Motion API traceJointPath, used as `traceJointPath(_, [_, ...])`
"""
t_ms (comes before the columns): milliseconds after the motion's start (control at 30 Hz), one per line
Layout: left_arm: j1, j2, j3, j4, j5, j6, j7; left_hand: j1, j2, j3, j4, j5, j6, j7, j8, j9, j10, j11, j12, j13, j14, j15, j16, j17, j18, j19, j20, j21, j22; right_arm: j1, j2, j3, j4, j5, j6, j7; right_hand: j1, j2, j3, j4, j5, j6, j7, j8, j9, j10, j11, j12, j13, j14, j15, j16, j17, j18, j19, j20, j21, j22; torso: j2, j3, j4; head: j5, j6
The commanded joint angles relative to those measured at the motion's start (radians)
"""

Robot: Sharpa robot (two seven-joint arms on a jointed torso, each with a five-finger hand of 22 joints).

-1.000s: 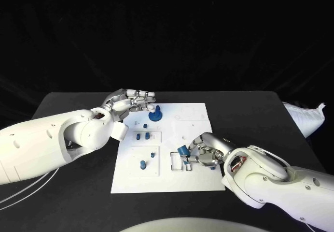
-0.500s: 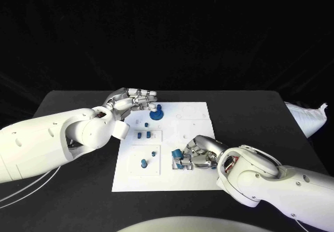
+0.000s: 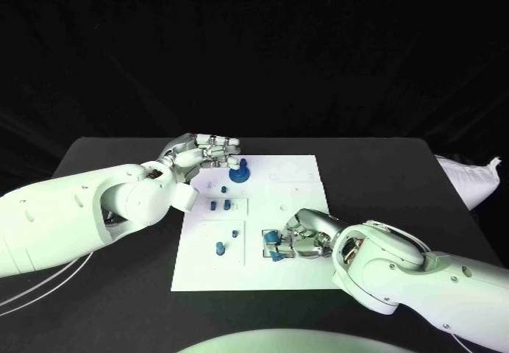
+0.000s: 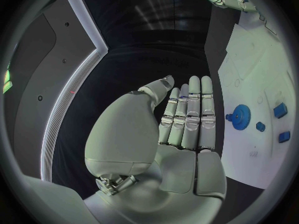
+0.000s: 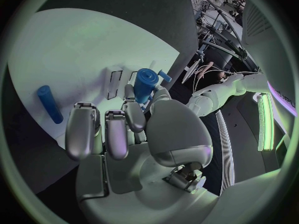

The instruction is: Assemble the parts on the task board

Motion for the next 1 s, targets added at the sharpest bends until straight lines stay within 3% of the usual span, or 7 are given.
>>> traceJointPath(33, [0.000, 0.001, 0.000, 0.003, -0.005, 0.018, 0.005, -0.003, 0.010, -0.005, -0.001, 0.005, -0.004, 0.001, 0.005, 0.000, -0.007, 0.001, 0.006, -0.002, 0.007, -0.002, -0.003, -0.001, 0.017, 0.006, -0.002, -0.004, -0.001, 0.000, 0.004, 0.000, -0.006, -0.032, 0.013, -0.005, -0.015, 0.002, -0.013, 0.001, -0.026, -0.003, -0.001, 0.002, 0.006, -0.007, -0.004, -0.011, -0.005, 0.069, -0.007, -0.002, 0.071, -0.013, -0.001, -0.008, -0.003, -0.002, 0.001, -0.0004, -0.0007, 0.000, 0.001])
traceJointPath(167, [0.000, 0.000, 0.000, 0.004, -0.005, 0.017, 0.004, -0.003, 0.010, -0.005, -0.001, 0.005, -0.004, 0.001, 0.005, 0.000, -0.007, 0.001, 0.006, -0.002, 0.007, -0.002, -0.003, -0.001, 0.017, 0.006, -0.002, -0.004, -0.001, 0.001, 0.007, 0.000, -0.015, -0.061, 0.011, -0.007, -0.069, 0.010, -0.052, -0.001, -0.180, -0.014, 0.001, 0.002, 0.023, -0.022, -0.001, -0.046, -0.027, 0.068, -0.005, -0.004, 0.070, -0.012, -0.004, -0.007, -0.009, -0.008, 0.000, 0.0001, -0.0006, -0.001, 0.000])
traceJointPath(333, [0.000, -0.001, 0.000, 0.004, -0.005, 0.017, 0.004, -0.003, 0.010, -0.005, -0.001, 0.005, -0.004, 0.001, 0.005, 0.000, -0.007, 0.001, 0.006, -0.002, 0.007, -0.002, -0.003, -0.001, 0.017, 0.006, -0.002, -0.004, -0.001, 0.002, 0.007, 0.000, -0.020, -0.087, 0.012, -0.008, -0.107, 0.013, -0.083, 0.003, -0.273, -0.020, 0.003, 0.002, 0.036, -0.027, 0.001, -0.062, -0.035, 0.068, -0.003, -0.005, 0.069, -0.011, -0.006, -0.005, -0.012, -0.011, 0.000, 0.0003, -0.0006, -0.001, -0.001])
traceJointPath(567, [0.000, -0.001, 0.000, 0.003, -0.005, 0.017, 0.004, -0.003, 0.010, -0.005, -0.001, 0.005, -0.004, 0.001, 0.005, 0.000, -0.007, 0.001, 0.006, -0.002, 0.007, -0.002, -0.003, -0.001, 0.017, 0.006, -0.002, -0.004, -0.001, 0.002, 0.008, 0.000, -0.016, -0.099, 0.004, -0.005, -0.127, 0.009, -0.102, 0.003, -0.312, -0.024, 0.004, 0.003, 0.046, -0.030, 0.001, -0.072, -0.040, 0.068, -0.003, -0.006, 0.069, -0.011, -0.006, -0.004, -0.014, -0.013, 0.001, 0.0014, -0.0020, 0.001, -0.002])
traceJointPath(733, [0.000, -0.001, 0.000, 0.003, -0.005, 0.018, 0.004, -0.003, 0.010, -0.005, -0.001, 0.005, -0.004, 0.001, 0.005, 0.000, -0.007, 0.001, 0.006, -0.002, 0.007, -0.002, -0.003, -0.001, 0.017, 0.006, -0.002, -0.004, -0.001, 0.002, 0.006, 0.000, -0.004, -0.099, 0.005, 0.001, -0.067, 0.002, -0.097, -0.012, -0.272, -0.023, 0.002, 0.006, 0.059, -0.025, 0.000, -0.071, -0.034, 0.069, -0.004, -0.006, 0.071, -0.012, -0.005, -0.005, -0.012, -0.008, 0.001, 0.0023, -0.0014, 0.001, -0.003])
traceJointPath(867, [0.000, -0.002, 0.000, 0.003, -0.005, 0.018, 0.004, -0.003, 0.010, -0.005, -0.001, 0.005, -0.004, 0.001, 0.005, 0.000, -0.007, 0.001, 0.006, -0.002, 0.007, -0.002, -0.003, -0.001, 0.017, 0.006, -0.002, -0.004, -0.001, 0.002, 0.005, 0.000, 0.000, -0.112, 0.021, 0.002, 0.056, -0.004, -0.066, -0.081, -0.255, -0.021, 0.000, 0.010, 0.070, -0.021, -0.003, -0.069, -0.029, 0.069, -0.006, -0.005, 0.073, -0.012, -0.003, -0.007, -0.009, -0.003, 0.001, 0.0018, -0.0016, 0.001, -0.004])
traceJointPath(1000, [0.000, -0.001, 0.000, 0.003, -0.005, 0.018, 0.004, -0.003, 0.010, -0.005, -0.001, 0.005, -0.004, 0.001, 0.005, 0.000, -0.007, 0.001, 0.006, -0.002, 0.007, -0.002, -0.003, -0.001, 0.017, 0.006, -0.002, -0.004, -0.001, 0.002, 0.009, 0.000, -0.004, -0.139, 0.038, 0.001, 0.152, 0.007, -0.023, -0.141, -0.336, -0.015, -0.003, 0.015, 0.080, -0.019, -0.006, -0.069, -0.026, 0.069, -0.009, -0.005, 0.075, -0.013, -0.002, -0.009, -0.008, 0.000, 0.001, 0.0010, -0.0018, 0.000, -0.005])
